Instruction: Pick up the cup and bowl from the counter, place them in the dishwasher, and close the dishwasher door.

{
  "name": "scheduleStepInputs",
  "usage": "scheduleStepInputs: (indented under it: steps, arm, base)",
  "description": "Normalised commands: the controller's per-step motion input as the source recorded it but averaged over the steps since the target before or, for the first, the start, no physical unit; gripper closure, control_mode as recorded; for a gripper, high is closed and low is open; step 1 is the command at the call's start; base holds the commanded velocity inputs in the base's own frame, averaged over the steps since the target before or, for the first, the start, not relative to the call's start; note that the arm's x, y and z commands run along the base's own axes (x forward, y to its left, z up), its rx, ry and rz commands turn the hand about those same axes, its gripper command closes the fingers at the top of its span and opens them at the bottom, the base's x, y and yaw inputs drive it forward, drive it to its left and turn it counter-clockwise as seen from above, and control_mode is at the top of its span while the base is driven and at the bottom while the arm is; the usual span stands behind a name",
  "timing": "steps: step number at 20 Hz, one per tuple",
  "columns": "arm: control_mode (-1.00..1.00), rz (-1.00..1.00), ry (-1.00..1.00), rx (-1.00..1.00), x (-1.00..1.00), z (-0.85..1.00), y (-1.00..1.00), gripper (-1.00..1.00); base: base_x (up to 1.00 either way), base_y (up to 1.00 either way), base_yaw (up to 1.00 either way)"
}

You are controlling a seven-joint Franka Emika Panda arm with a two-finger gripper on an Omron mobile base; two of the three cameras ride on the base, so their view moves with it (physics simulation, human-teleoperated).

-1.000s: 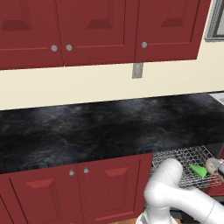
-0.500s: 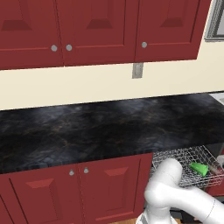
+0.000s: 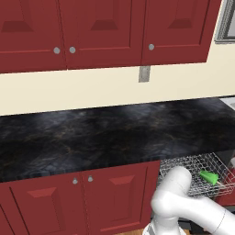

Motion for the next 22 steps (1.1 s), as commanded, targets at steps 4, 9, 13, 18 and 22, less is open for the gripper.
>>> scheduleStepInputs:
  steps: [4,9,13,18,22]
  arm:
    - [-1.00,0.00,-0.04,0.00,-0.26,0.03,0.00,-1.00]
    - [-1.00,0.00,-0.07,0.00,-0.44,0.11,0.00,-1.00]
    - [-1.00,0.00,-0.07,0.01,-0.19,0.42,0.00,-1.00]
    - [-1.00,0.00,-0.05,0.00,-0.04,0.40,0.00,-1.00]
    - [-1.00,0.00,-0.02,0.00,0.00,0.18,0.05,-1.00]
  base:
    - [0.00,0.00,0.00]
    - [0.00,0.00,0.00]
    - [0.00,0.00,0.00]
    - [0.00,0.00,0.00]
    - [0.00,0.00,0.00]
